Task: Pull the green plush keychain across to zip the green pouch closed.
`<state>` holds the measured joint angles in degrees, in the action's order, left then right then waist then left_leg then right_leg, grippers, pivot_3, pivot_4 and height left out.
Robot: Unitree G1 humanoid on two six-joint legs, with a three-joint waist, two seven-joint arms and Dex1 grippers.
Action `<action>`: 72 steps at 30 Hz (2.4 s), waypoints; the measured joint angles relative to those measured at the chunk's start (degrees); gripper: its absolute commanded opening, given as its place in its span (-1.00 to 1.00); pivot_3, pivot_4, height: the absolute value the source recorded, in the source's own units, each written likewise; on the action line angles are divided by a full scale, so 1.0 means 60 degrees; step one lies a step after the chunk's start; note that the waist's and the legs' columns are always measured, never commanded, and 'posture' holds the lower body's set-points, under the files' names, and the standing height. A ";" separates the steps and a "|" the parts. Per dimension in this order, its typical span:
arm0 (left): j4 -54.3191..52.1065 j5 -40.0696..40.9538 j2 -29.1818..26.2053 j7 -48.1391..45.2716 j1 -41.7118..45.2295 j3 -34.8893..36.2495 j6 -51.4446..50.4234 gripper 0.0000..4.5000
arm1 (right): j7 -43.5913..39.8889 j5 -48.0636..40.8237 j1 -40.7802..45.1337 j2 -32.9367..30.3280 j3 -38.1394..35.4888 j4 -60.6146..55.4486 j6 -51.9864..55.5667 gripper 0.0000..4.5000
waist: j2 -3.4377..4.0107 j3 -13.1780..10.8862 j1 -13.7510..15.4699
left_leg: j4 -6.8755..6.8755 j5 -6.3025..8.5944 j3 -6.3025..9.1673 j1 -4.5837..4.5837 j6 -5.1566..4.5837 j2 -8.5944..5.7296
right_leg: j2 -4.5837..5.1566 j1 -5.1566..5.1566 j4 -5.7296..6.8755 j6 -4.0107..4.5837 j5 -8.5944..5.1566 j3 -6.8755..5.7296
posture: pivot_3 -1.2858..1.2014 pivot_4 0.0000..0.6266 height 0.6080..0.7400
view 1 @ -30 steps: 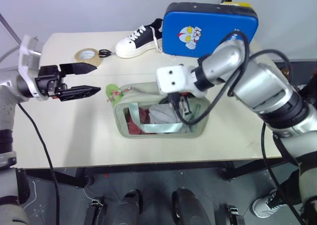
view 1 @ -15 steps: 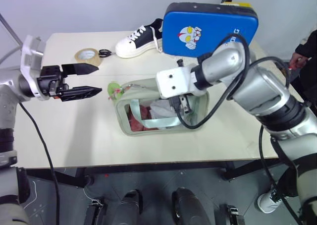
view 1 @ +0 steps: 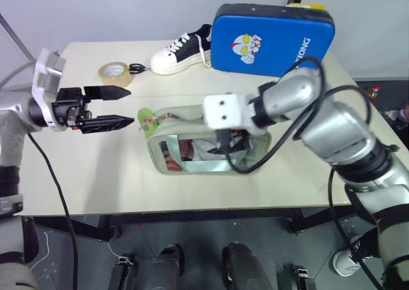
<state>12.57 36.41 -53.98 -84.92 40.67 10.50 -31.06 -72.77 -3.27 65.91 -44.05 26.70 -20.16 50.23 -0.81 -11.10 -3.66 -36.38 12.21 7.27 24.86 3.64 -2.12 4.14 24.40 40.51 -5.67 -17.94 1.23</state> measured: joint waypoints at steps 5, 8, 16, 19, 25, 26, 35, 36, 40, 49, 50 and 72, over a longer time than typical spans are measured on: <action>0.0102 -0.0077 0.0012 -0.0133 0.0089 -0.0118 0.0016 1.00 | -0.0524 -0.0745 0.0023 -0.1331 -0.1202 -0.0541 0.0302 0.87 | 0.0000 0.0000 0.0008 | 0.0003 0.0001 -0.0002 0.0000 -0.0001 0.0001 | -0.0002 -0.0002 -0.0004 0.0000 0.0000 -0.0003 | 0.03 -0.52 0.32; 0.0233 -0.0156 0.0022 -0.0190 0.0123 -0.0131 0.0055 1.00 | -0.0595 -0.0897 -0.0484 -0.1949 -0.1492 -0.0748 0.0269 0.87 | -0.0001 0.0001 -0.0039 | 0.0003 0.0001 -0.0006 -0.0002 -0.0001 0.0001 | -0.0003 -0.0002 -0.0003 0.0000 0.0000 -0.0001 | 0.03 -0.52 0.32; 0.0511 -0.0381 0.0054 -0.0291 0.0316 -0.0347 0.0142 1.00 | 0.0079 -0.0449 -0.2230 -0.2333 -0.1335 -0.0559 -0.0773 0.11 | -0.0002 0.0001 -0.0038 | -0.0002 0.0001 -0.0011 -0.0004 -0.0002 0.0001 | -0.0001 -0.0005 0.0000 0.0000 0.0000 0.0002 | 0.03 -0.52 0.32; 0.0513 -0.0553 0.0053 -0.0309 0.0281 -0.0435 0.0269 1.00 | 0.0325 -0.0339 -0.2409 -0.2217 -0.1229 -0.0418 -0.0859 -0.53 | -0.0001 0.0001 -0.0051 | -0.0001 0.0001 -0.0010 -0.0004 -0.0001 0.0003 | -0.0002 -0.0005 0.0002 0.0000 0.0000 0.0003 | 0.03 -0.52 0.32; 0.0814 -0.1026 0.0048 -0.0329 0.0019 -0.0573 0.0587 1.00 | 0.0453 -0.0474 -0.2396 -0.1963 -0.1288 -0.0571 -0.0674 -0.99 | -0.0001 0.0001 -0.0038 | -0.0001 0.0001 -0.0008 -0.0006 -0.0001 0.0005 | -0.0004 -0.0005 0.0002 0.0001 0.0000 0.0003 | 0.03 -0.52 0.32; 0.0886 -0.1152 0.0048 -0.0271 0.0020 -0.0613 0.0680 1.00 | 0.0471 -0.0512 -0.2396 -0.1922 -0.1288 -0.0595 -0.0601 -0.99 | -0.0001 0.0001 -0.0034 | -0.0001 0.0001 -0.0008 -0.0006 -0.0001 0.0004 | -0.0003 -0.0006 0.0002 0.0001 0.0000 0.0003 | 0.03 -0.52 0.32; 0.1745 -0.2355 0.0279 0.0112 0.0073 -0.1371 0.1664 0.77 | 0.0637 -0.0723 -0.2374 -0.1883 -0.1286 -0.0921 0.0048 -1.00 | -0.0001 0.0001 -0.0029 | -0.0002 0.0001 -0.0008 -0.0006 -0.0001 0.0003 | -0.0003 -0.0005 0.0002 0.0001 0.0000 0.0003 | 0.03 -0.52 0.32; 0.1942 -0.2484 0.0367 0.0204 0.0129 -0.1449 0.1787 0.65 | 0.0645 -0.0733 -0.2361 -0.1880 -0.1286 -0.0923 0.0082 -1.00 | -0.0001 0.0001 -0.0025 | -0.0003 0.0001 -0.0008 -0.0006 -0.0001 0.0002 | -0.0003 -0.0006 0.0002 0.0000 0.0000 0.0002 | 0.03 -0.52 0.32; 0.2704 -0.2761 0.0812 0.0449 0.0720 -0.1581 0.2033 -0.22 | 0.0663 -0.0811 -0.2310 -0.1862 -0.1286 -0.0929 0.0126 -1.00 | -0.0003 0.0000 -0.0017 | -0.0008 0.0001 -0.0006 -0.0002 -0.0002 -0.0001 | -0.0002 -0.0006 0.0002 0.0000 0.0000 -0.0001 | 0.03 -0.52 0.32; 0.3160 -0.2872 0.0914 0.0195 0.1182 -0.1579 0.2359 -0.98 | 0.0749 -0.0913 -0.2275 -0.1859 -0.1286 -0.0930 0.0317 -1.00 | -0.0003 0.0000 -0.0039 | -0.0007 0.0001 -0.0007 -0.0001 -0.0001 0.0000 | -0.0002 -0.0005 0.0002 0.0000 0.0000 -0.0001 | 0.03 -0.52 0.32; 0.3162 -0.2857 0.0889 0.0128 0.1220 -0.1578 0.2330 -0.98 | 0.0753 -0.0923 -0.2269 -0.1859 -0.1286 -0.0930 0.0324 -1.00 | -0.0003 0.0000 -0.0037 | -0.0007 0.0001 -0.0006 -0.0001 -0.0002 0.0000 | -0.0003 -0.0005 0.0003 0.0000 0.0000 -0.0001 | 0.03 -0.52 0.32; 0.1671 -0.2261 0.2525 0.0558 0.2726 -0.2390 -0.0105 0.08 | 0.1079 -0.1040 -0.2086 -0.1790 -0.1165 -0.0942 0.0799 -1.00 | -0.0003 0.0000 -0.0040 | -0.0056 0.0002 0.0001 0.0009 -0.0003 -0.0003 | -0.0005 -0.0009 0.0027 -0.0002 0.0000 -0.0007 | 0.03 -0.52 0.32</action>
<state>22.60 22.85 -38.83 -81.57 57.03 -3.84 -31.68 -66.29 -9.51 53.39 -54.79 19.71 -25.81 55.03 -0.83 -11.10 -3.90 -36.71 12.22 7.28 24.92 3.62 -2.14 4.11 24.35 40.67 -5.68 -17.94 1.19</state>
